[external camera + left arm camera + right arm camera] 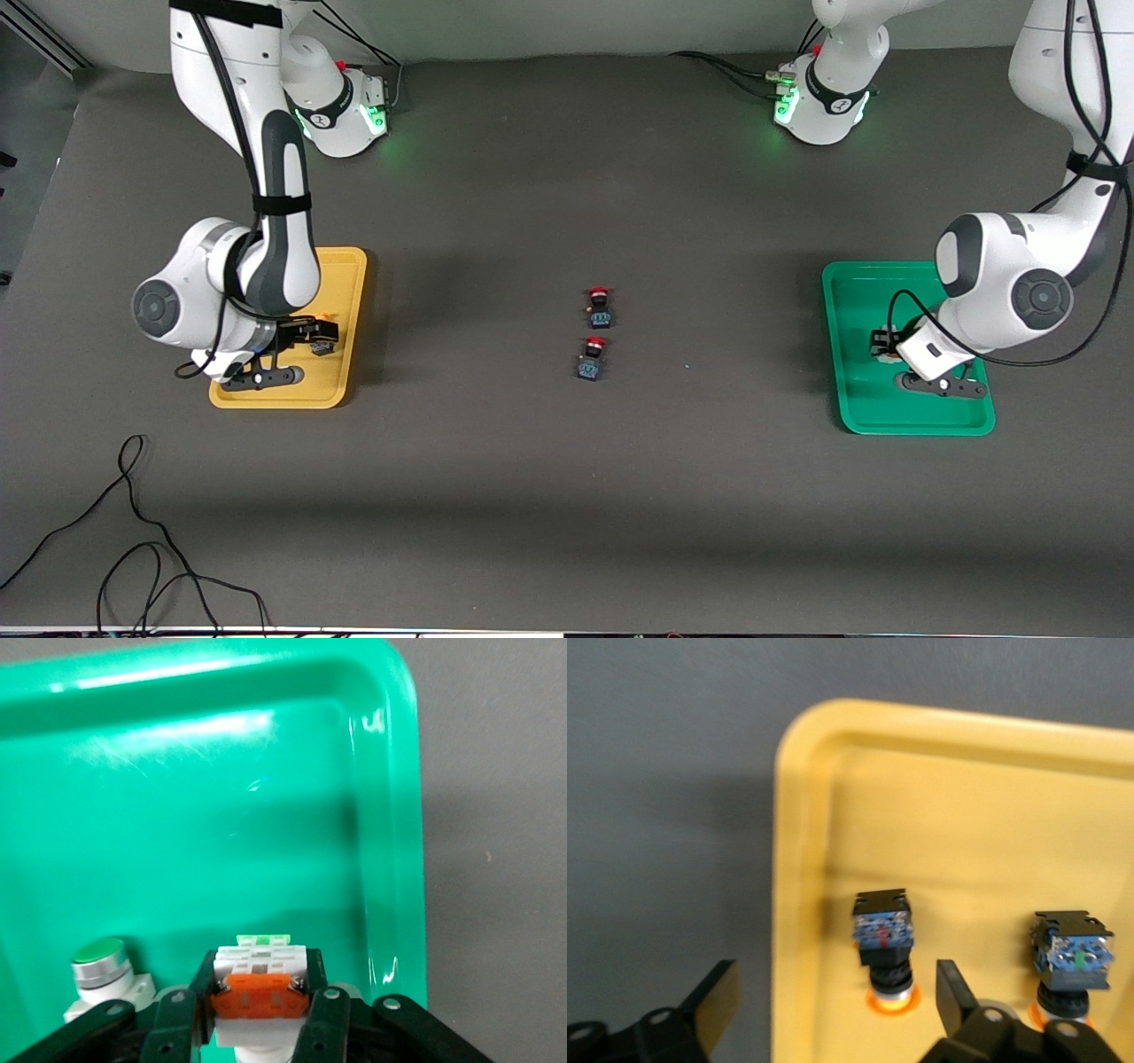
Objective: Place green and yellow buttons in trays
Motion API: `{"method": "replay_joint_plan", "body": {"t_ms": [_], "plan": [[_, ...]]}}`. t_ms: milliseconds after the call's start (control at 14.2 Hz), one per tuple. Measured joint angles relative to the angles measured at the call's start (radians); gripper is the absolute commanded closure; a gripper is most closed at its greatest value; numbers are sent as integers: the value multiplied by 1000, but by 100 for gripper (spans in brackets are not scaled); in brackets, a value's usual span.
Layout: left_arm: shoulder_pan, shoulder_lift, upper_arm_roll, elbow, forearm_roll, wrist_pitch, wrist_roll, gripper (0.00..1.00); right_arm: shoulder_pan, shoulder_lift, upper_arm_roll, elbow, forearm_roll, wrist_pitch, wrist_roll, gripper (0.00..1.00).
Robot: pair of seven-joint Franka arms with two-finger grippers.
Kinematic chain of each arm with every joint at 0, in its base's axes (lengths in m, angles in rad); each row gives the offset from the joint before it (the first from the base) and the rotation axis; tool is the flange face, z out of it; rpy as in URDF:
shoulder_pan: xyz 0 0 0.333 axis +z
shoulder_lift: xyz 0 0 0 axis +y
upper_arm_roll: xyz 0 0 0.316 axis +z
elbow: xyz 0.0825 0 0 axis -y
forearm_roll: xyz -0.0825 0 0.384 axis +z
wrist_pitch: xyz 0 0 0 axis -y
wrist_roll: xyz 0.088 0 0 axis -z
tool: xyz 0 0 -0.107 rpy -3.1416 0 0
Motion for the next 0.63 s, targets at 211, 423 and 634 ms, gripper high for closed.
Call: {"method": "replay_joint_plan", "body": {"t_ms": [211,423,634], "plan": [[1,19,1,-5,0,14,0,100,13,-12,-86,167,-58,-226,34,0],[2,43,2,-6,0,35,0,55,14,-25,-149,284,-77,-367,37,0],[2,52,2,-4,0,39,0,55,25,-39,-177,366,-124,-446,47,0]]}}
